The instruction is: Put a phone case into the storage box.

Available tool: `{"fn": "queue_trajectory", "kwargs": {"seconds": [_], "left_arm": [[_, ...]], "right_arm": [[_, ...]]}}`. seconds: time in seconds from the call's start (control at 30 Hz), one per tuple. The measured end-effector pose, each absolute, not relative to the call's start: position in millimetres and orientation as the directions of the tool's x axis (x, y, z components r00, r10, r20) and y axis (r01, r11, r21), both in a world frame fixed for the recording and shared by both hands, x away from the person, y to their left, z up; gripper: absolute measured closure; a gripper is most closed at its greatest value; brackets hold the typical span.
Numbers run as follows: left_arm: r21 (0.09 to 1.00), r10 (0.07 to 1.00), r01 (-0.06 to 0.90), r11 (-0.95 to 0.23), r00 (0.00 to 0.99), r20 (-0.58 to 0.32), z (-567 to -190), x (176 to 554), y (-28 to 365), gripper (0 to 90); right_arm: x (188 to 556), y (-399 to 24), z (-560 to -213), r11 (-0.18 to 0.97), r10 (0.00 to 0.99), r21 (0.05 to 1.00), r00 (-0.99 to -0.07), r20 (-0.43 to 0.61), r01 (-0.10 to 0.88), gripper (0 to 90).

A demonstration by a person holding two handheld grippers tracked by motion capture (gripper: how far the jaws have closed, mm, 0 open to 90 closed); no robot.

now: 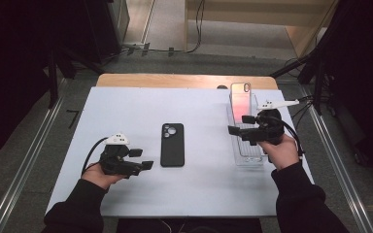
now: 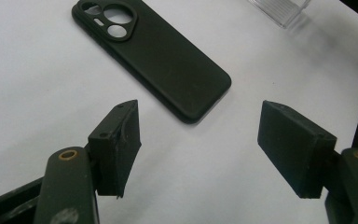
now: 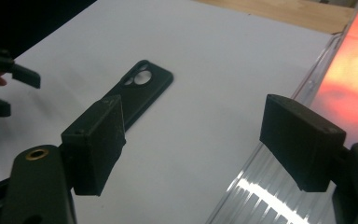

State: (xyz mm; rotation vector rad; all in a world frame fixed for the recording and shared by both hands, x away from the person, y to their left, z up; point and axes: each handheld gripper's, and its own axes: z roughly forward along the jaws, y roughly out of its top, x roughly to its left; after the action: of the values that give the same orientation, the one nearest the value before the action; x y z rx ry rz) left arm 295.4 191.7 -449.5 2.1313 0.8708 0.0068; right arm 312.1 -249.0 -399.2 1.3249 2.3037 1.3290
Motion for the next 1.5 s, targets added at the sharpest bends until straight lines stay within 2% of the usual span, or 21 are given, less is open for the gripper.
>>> {"fn": "queue_trajectory", "kwargs": {"seconds": [0.37,0.63,0.8,1.03,1.5], "left_arm": [[0.697,0.574,0.578,-0.423,0.767,-0.287,-448,293,191,30.4],[0.698,0.563,0.575,-0.427,0.773,-0.293,-448,289,192,30.4],[0.699,0.565,0.574,-0.427,0.773,-0.29,-448,286,192,30.4],[0.693,0.562,0.575,-0.436,0.775,-0.289,-450,283,194,30.4],[0.686,0.574,0.586,-0.432,0.765,-0.292,-453,284,196,30.4]], "right_arm": [[280,-243,-418,0.265,0.696,0.749,-0.658,0.288,0.608,26.4],[262,-241,-439,0.308,0.638,0.735,-0.704,0.311,0.604,27.0],[251,-238,-450,0.379,0.602,0.727,-0.749,0.277,0.573,26.9],[250,-233,-459,0.422,0.58,0.696,-0.763,0.286,0.581,26.5],[254,-228,-458,0.417,0.569,0.691,-0.762,0.308,0.59,25.9]]}}
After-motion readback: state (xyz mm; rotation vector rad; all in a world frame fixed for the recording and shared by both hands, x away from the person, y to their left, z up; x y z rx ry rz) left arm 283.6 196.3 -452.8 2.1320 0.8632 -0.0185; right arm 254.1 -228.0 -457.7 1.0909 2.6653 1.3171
